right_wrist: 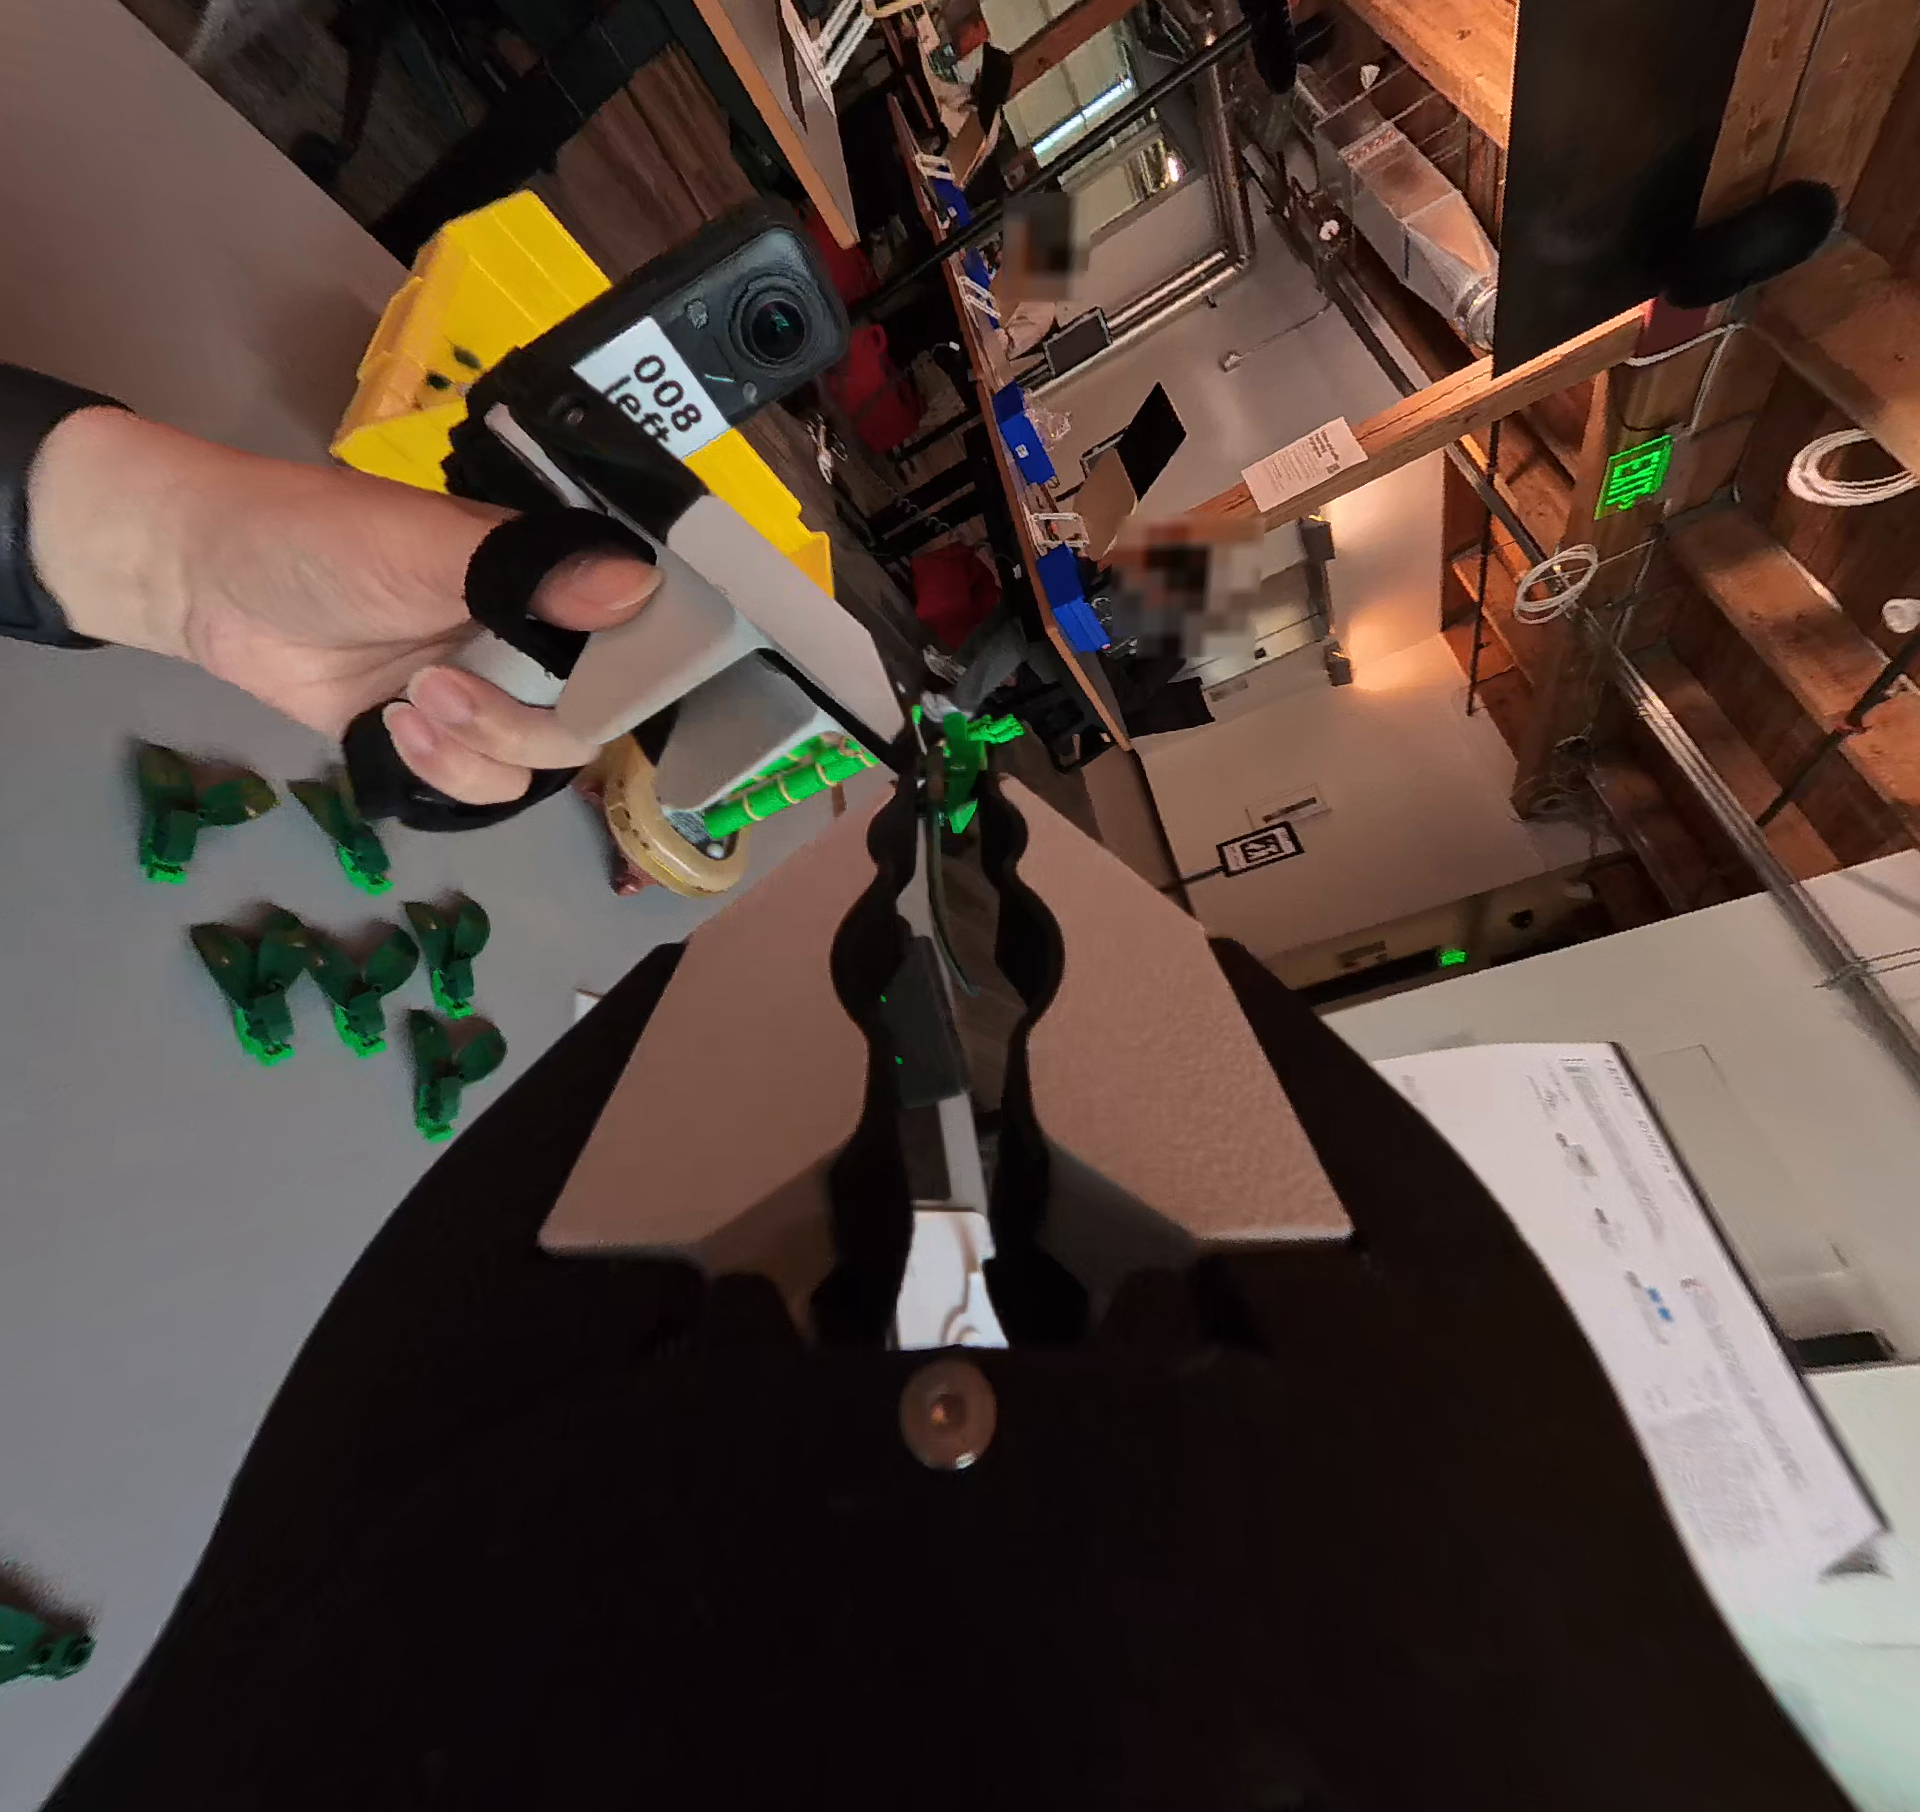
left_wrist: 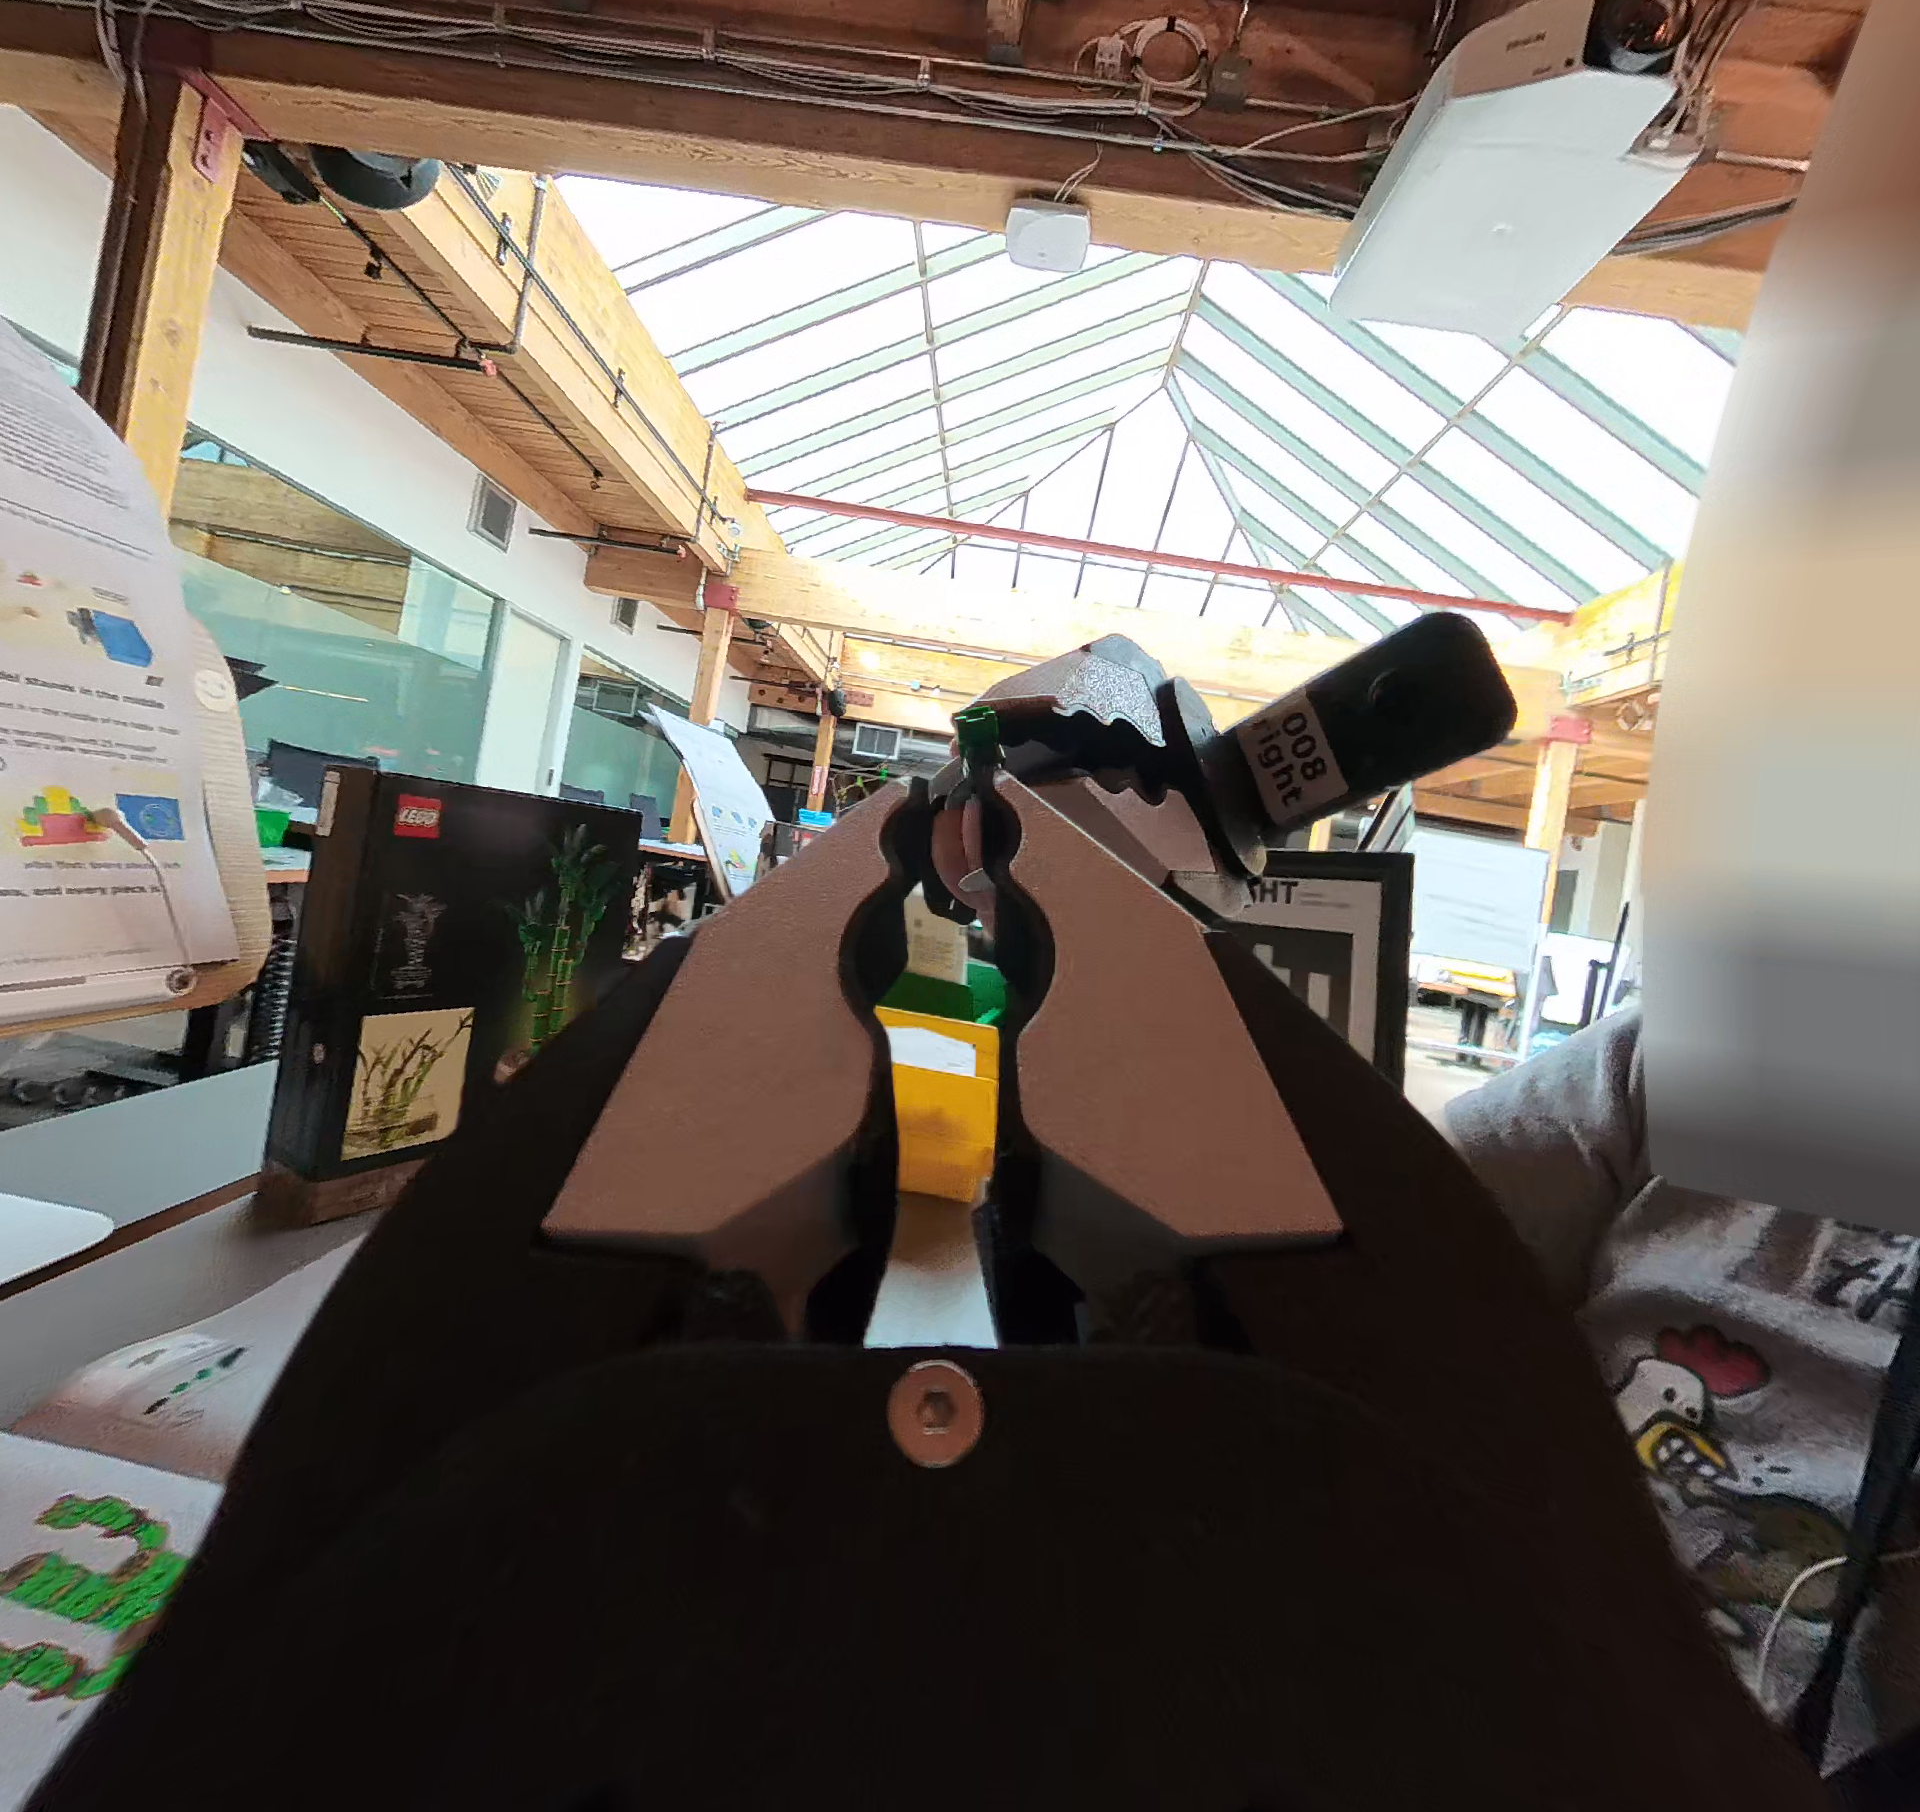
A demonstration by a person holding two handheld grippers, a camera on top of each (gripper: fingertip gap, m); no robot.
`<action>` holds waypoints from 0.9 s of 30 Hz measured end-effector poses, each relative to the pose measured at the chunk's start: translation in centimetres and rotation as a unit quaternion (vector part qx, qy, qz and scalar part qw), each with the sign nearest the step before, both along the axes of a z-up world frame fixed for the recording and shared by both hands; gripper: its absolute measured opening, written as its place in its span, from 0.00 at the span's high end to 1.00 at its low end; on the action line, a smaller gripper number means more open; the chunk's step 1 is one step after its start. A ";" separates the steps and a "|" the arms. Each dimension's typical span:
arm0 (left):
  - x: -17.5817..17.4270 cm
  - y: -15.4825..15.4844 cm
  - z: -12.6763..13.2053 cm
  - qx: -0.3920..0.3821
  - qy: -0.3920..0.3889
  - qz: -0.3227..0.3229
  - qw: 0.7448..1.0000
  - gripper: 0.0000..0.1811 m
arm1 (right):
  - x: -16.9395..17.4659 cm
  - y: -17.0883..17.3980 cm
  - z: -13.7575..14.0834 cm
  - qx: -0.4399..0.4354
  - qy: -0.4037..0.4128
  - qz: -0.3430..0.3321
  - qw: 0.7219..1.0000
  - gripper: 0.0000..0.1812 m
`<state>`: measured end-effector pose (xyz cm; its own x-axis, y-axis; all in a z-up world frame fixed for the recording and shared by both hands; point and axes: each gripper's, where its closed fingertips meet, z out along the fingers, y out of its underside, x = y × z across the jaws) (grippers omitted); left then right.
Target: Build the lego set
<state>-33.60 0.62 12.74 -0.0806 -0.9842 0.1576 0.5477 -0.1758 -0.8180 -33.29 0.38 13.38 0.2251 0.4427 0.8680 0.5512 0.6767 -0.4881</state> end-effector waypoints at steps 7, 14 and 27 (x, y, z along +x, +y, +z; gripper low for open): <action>0.7 -2.2 -0.4 0.161 0.075 0.124 0.976 0.79 | 1.5 -3.0 -0.3 -0.187 0.041 0.131 0.973 0.94; 2.9 -4.7 -1.3 0.233 0.120 0.134 0.956 0.83 | 2.6 -4.8 -1.6 -0.237 0.009 0.191 0.953 0.95; 4.5 -5.8 -2.1 0.270 0.140 0.141 0.942 0.90 | 3.0 -5.0 -3.1 -0.273 -0.006 0.214 0.938 0.95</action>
